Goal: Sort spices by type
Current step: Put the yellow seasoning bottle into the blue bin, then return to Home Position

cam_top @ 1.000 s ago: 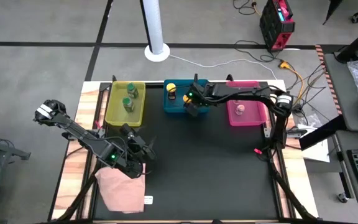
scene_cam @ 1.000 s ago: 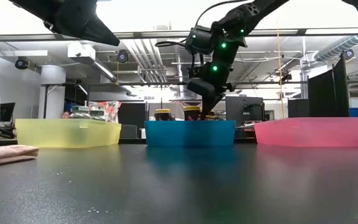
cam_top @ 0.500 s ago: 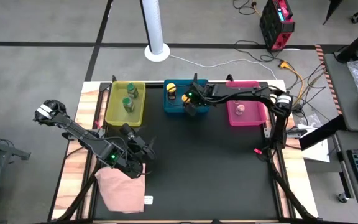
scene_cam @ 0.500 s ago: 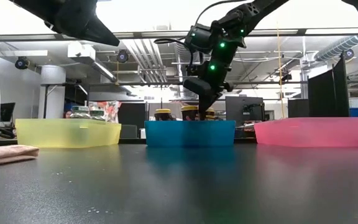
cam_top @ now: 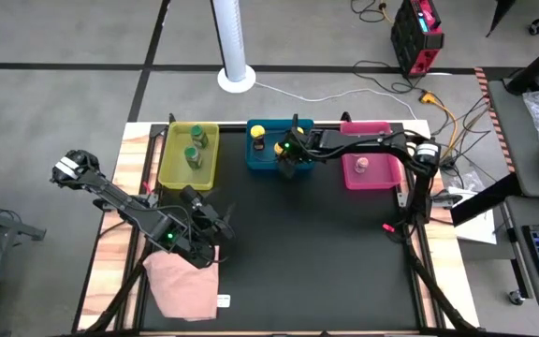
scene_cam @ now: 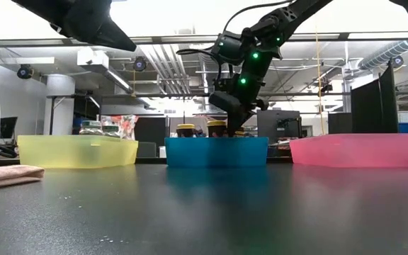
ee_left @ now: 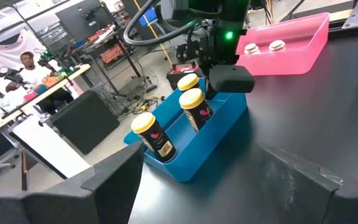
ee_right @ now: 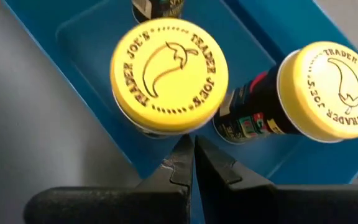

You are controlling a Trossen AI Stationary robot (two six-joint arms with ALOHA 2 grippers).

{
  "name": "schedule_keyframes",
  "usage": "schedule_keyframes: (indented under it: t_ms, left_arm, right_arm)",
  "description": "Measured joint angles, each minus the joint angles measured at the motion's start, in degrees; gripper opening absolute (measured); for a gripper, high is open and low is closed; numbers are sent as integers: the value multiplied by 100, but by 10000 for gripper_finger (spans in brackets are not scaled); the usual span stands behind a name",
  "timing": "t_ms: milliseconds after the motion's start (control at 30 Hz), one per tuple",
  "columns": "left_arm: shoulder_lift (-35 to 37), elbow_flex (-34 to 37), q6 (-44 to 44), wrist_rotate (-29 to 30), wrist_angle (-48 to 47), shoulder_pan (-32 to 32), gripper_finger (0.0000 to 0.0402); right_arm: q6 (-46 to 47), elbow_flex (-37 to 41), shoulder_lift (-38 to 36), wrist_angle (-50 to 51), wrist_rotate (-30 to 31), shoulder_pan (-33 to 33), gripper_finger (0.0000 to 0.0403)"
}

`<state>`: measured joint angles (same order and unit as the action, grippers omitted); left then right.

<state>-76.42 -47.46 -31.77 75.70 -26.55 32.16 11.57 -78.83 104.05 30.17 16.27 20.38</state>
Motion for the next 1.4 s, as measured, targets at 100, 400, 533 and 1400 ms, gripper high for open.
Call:
schedule_keyframes:
  t_ms: [100,400,533,1400]
  left_arm:
    - [0,0,0,27,0,0,285]
    - [0,0,-2,26,0,0,285]
    - [0,0,-2,27,0,0,285]
    - [0,-2,-2,31,0,0,285]
  right_arm:
    - [-2,0,0,-138,0,-2,9]
    - [-9,0,0,-216,-35,-2,9]
    - [-17,0,3,-239,-155,-2,9]
    - [52,0,9,-125,-166,-2,9]
